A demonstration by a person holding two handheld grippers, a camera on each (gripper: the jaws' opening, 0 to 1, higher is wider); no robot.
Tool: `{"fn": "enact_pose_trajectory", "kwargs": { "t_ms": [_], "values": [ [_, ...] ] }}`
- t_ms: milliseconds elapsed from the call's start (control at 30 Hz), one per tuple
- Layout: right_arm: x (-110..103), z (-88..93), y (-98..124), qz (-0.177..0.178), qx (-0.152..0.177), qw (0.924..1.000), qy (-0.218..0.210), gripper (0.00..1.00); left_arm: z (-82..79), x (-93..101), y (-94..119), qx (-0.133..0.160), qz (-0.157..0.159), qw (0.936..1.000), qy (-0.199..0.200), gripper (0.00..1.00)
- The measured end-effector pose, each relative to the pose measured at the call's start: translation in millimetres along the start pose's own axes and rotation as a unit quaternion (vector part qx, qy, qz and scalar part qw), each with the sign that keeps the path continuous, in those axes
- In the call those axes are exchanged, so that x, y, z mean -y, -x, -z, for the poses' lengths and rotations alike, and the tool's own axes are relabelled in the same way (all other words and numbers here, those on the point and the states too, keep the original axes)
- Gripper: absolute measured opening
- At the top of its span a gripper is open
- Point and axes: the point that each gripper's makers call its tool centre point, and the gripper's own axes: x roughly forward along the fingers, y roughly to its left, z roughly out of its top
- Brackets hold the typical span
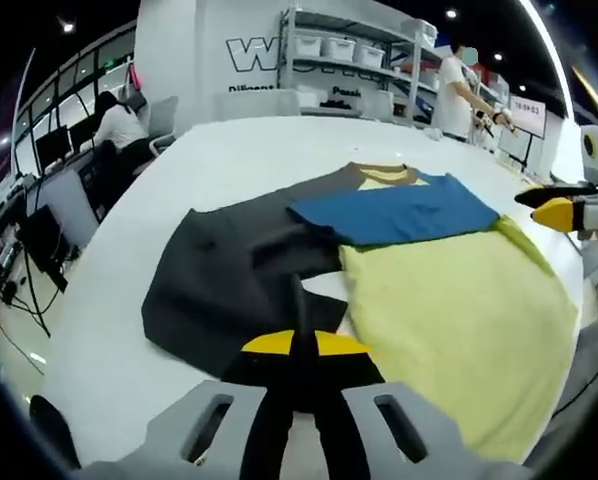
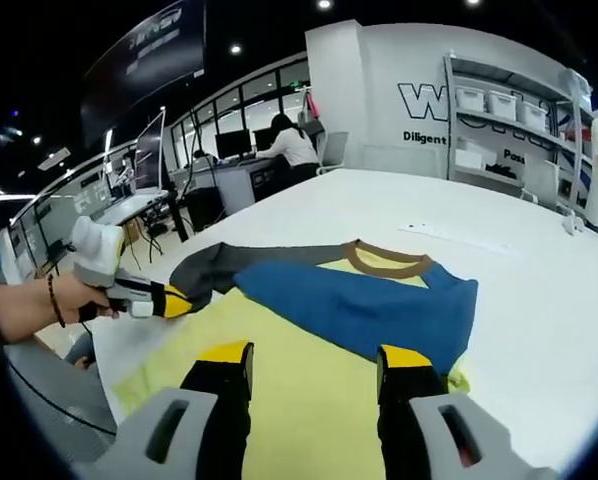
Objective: Fold the garment on the visible template until the final outline fits inside the template.
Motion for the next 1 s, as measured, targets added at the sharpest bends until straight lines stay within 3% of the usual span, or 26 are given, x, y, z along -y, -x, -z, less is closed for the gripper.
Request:
{"fn": "enact_pose_trajectory", "kwargs": {
  "t_ms": [67, 167, 367, 467, 667, 733, 867, 1000],
  "values": [
    [1, 0.5, 2, 0.0, 0.002, 1.0, 0.001, 0.46, -1.3, -2.0, 0, 0.006, 0.002, 0.9998, 0.019, 0.0],
    [3, 1.8, 5, 0.005, 0.001, 1.0, 0.005, 0.47, -1.4, -3.6, 1, 0.007, 0.006, 0.9949, 0.1, 0.0],
    [10, 2.0, 11, 0.018, 0.009, 0.9998, 0.005, 0.47, -13.6, -3.6, 9, 0.021, 0.001, 0.9945, 0.102, 0.0],
    [16, 1.2, 14, 0.027, 0.019, 0.9995, -0.002, 0.48, -30.1, 1.0, 13, 0.056, 0.009, 0.9916, 0.117, 0.0],
    [23, 0.9, 17, 0.037, 0.032, 0.9988, -0.004, 0.52, -59.3, 5.0, 25, 0.096, 0.03, 0.9843, 0.145, 0.0],
    [24, 1.5, 18, 0.039, 0.035, 0.9986, -0.007, 0.52, -70.7, 5.3, 28, 0.113, 0.042, 0.9773, 0.174, 0.0],
    [26, 4.4, 19, 0.042, 0.034, 0.9985, -0.01, 0.54, -80.8, 3.8, 31, 0.122, 0.053, 0.9698, 0.204, 0.0],
    [25, 7.1, 20, 0.038, 0.036, 0.9985, -0.014, 0.58, -91.7, 4.5, 32, 0.127, 0.071, 0.9538, 0.263, 0.0]
  ]
}}
